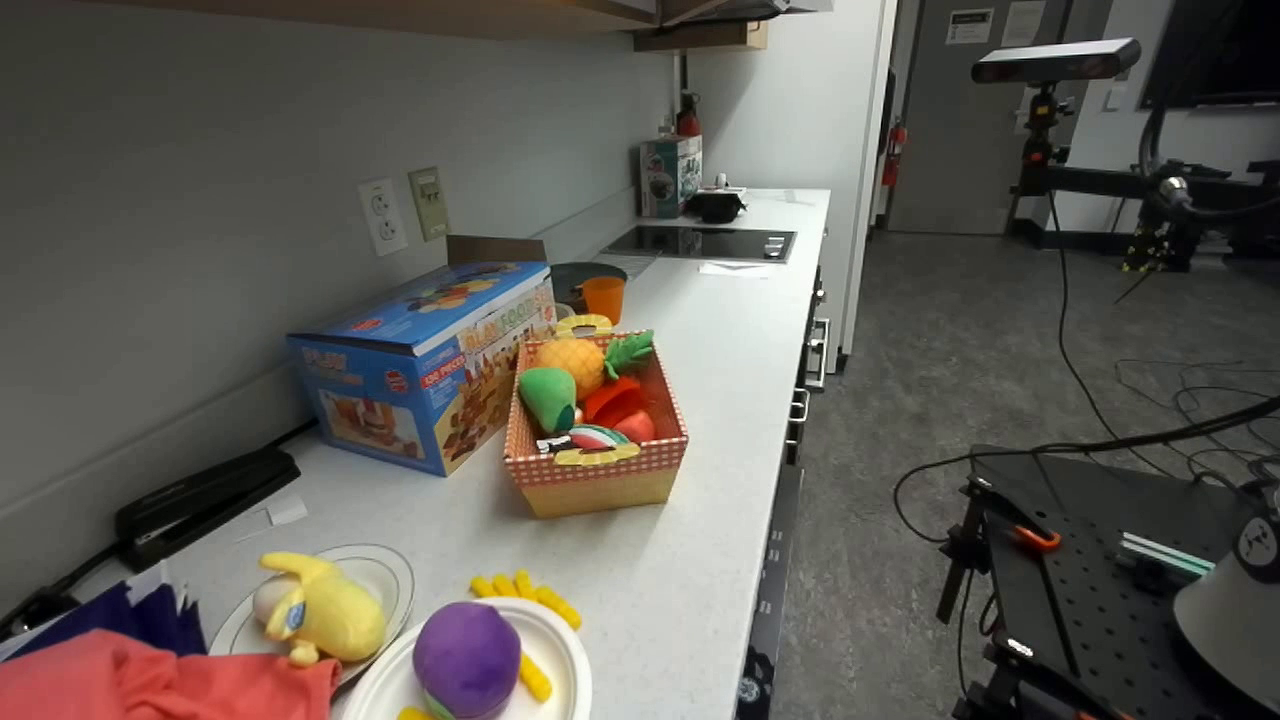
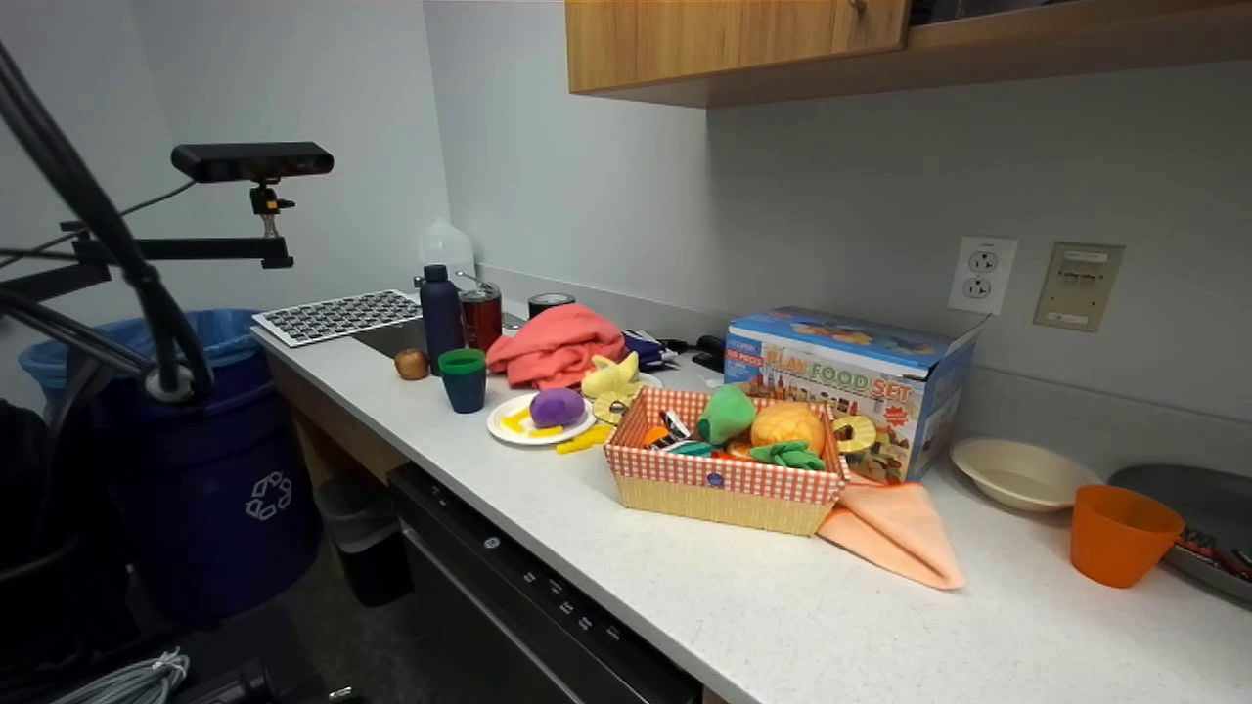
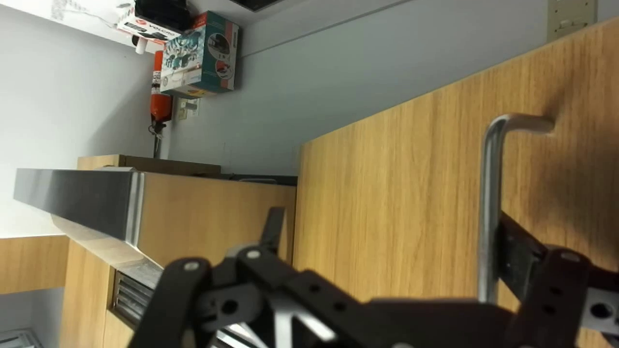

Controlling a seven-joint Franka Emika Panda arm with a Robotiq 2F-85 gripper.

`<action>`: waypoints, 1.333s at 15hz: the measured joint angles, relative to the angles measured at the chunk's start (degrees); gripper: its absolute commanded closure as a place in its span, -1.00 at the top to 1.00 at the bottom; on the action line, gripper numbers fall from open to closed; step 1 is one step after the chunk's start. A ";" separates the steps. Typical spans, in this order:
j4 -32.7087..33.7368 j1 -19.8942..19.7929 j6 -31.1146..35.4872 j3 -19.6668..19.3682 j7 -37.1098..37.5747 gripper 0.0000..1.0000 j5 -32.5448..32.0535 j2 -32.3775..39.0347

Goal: Open the top right cabinet door

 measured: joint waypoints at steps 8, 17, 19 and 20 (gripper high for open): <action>-2.03 -2.66 2.56 0.59 -0.23 1.00 1.99 -1.19; -2.56 9.36 3.27 -9.65 -26.15 1.00 30.13 -0.85; -2.61 10.69 2.01 -12.06 -31.60 1.00 33.99 -1.67; -2.60 10.73 0.47 -12.82 -33.78 1.00 35.18 -2.20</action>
